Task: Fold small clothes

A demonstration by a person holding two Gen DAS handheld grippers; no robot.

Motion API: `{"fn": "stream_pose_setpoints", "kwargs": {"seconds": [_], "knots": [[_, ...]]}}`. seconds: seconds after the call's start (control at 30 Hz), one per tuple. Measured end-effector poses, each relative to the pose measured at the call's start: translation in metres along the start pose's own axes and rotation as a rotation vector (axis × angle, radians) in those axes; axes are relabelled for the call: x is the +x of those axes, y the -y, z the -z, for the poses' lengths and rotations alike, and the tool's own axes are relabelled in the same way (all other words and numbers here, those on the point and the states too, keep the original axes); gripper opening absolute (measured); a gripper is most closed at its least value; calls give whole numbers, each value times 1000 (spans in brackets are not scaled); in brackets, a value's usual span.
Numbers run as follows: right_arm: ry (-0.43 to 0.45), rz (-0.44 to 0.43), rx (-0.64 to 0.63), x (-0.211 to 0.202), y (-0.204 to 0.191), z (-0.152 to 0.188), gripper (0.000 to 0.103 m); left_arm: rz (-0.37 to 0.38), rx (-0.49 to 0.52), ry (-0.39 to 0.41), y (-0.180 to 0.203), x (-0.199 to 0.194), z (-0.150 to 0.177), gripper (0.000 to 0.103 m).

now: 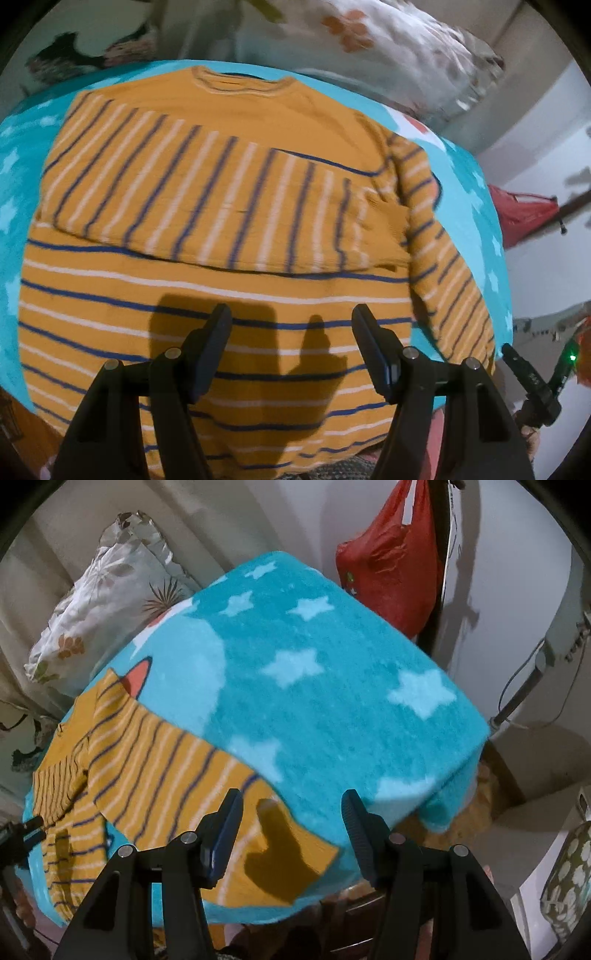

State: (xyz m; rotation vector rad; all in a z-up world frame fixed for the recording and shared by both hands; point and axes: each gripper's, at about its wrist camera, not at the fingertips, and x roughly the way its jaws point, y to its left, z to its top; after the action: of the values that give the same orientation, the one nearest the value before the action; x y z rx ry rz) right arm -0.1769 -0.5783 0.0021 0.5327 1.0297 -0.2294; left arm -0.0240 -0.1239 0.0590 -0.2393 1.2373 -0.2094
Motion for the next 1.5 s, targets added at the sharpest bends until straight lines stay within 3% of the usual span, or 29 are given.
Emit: {"fn": "stream_pose_setpoints", "kwargs": {"seconds": [0.17,0.3,0.37,0.4,0.57,0.77,0.9,0.97,1.07,1.2,1.5], "knots": [[-44,4,15,15,6,16,60,9,39,-10,16,1,4,66],[-44,0,-11,18,-2,24,62,0,15,-15,11,1,5,66],[-38,-2,-18,15,-6,24,50,-5,-6,-14,7,-1,5,66],[-44,-27,-22,14,-8,24,26,-8,-12,-12,5,-1,6,66],[-58,-161,21,-4,-7,11,4,-26,-41,-1,-6,-7,7,66],[67,-174,186,-43,32,-29,4,-24,-69,9,-26,-13,4,66],[186,-64,245,-81,48,-51,4,-11,-95,30,-51,-20,-2,66],[214,-76,266,-96,43,-59,4,-3,-113,29,-66,-22,-5,66],[230,-131,267,-109,14,-63,4,8,-143,37,-90,-29,-8,66],[210,-235,183,-110,-59,-64,4,16,-161,38,-119,-38,-12,66],[44,-541,-38,-62,-298,-57,4,-9,-212,100,-210,-75,-11,66]]}}
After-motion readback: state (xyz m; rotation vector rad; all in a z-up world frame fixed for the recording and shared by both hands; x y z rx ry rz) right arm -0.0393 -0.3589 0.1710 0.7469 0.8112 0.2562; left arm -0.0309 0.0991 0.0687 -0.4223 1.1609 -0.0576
